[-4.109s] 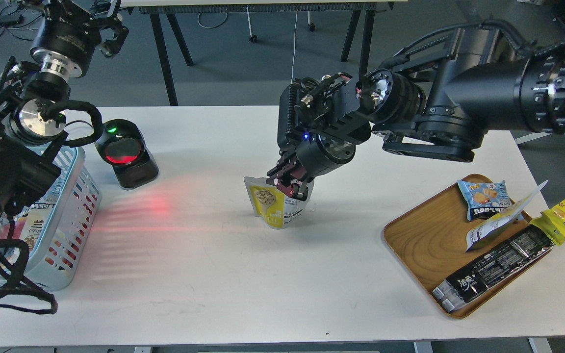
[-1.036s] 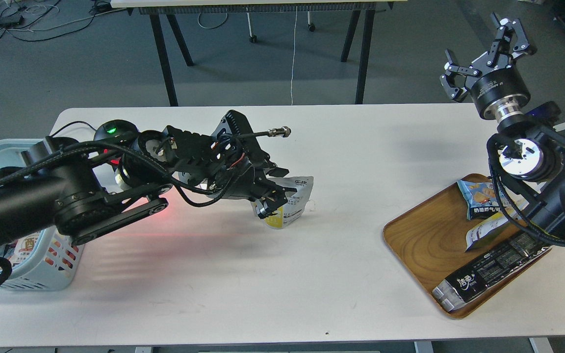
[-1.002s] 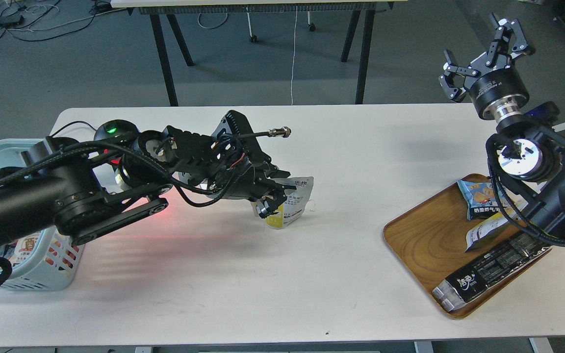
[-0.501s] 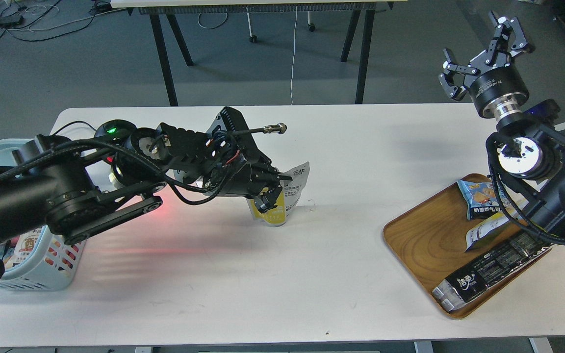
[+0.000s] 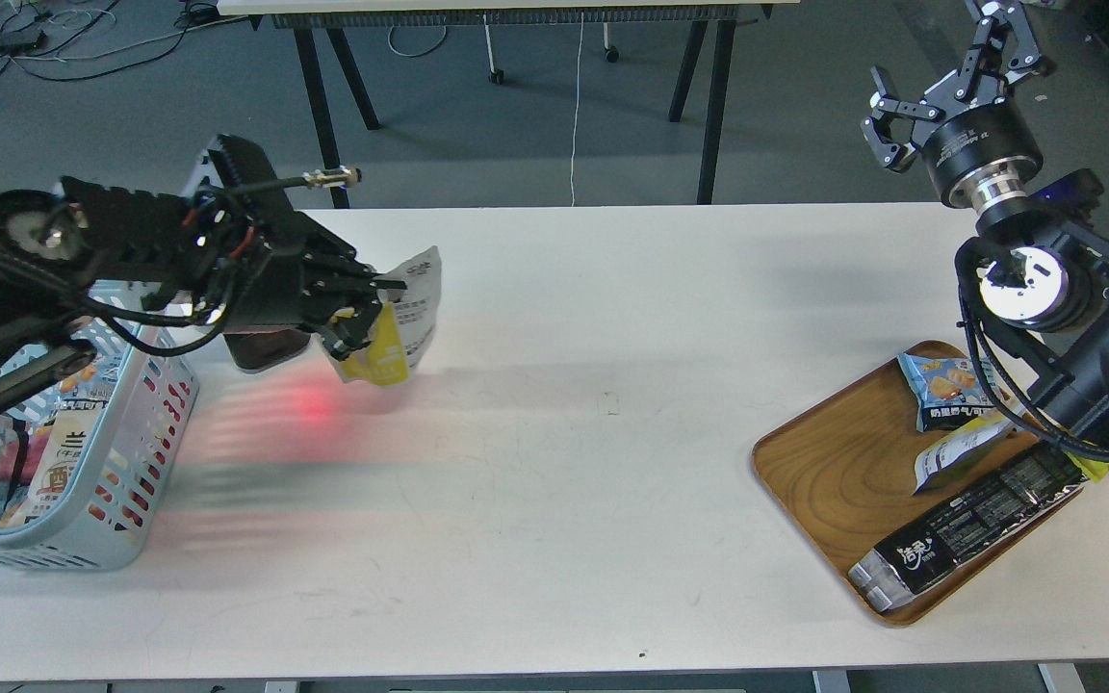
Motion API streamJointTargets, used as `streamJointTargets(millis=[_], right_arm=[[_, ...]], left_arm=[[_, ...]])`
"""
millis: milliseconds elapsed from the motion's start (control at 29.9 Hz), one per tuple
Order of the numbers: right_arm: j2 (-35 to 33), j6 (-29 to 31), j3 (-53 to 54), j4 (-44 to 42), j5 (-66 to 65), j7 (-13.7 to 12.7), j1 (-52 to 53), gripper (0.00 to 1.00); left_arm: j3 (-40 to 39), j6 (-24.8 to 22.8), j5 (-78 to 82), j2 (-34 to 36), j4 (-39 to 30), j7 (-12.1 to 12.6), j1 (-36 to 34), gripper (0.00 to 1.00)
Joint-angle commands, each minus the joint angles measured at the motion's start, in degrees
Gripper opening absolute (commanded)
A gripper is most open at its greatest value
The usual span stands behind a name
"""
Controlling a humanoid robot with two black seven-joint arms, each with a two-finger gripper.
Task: Scan snack and place in basket
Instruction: 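Hold the pouch in front of the red scanner light with the left gripper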
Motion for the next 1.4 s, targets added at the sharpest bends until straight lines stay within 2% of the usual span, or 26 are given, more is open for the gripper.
streamJointTargets(millis=[0,1370], right_arm=[[0.0,0.0,0.0,0.0,0.0,0.0,0.1,0.97],[0.3,0.0,-0.1,0.2,-0.1,0.0,2.1,0.97]], left_arm=[[0.2,0.0,0.0,4.1,0.0,-1.8,0.2,0.0],[-1.2,0.0,0.0,3.5,-0.7,-2.2,0.5,0.0]])
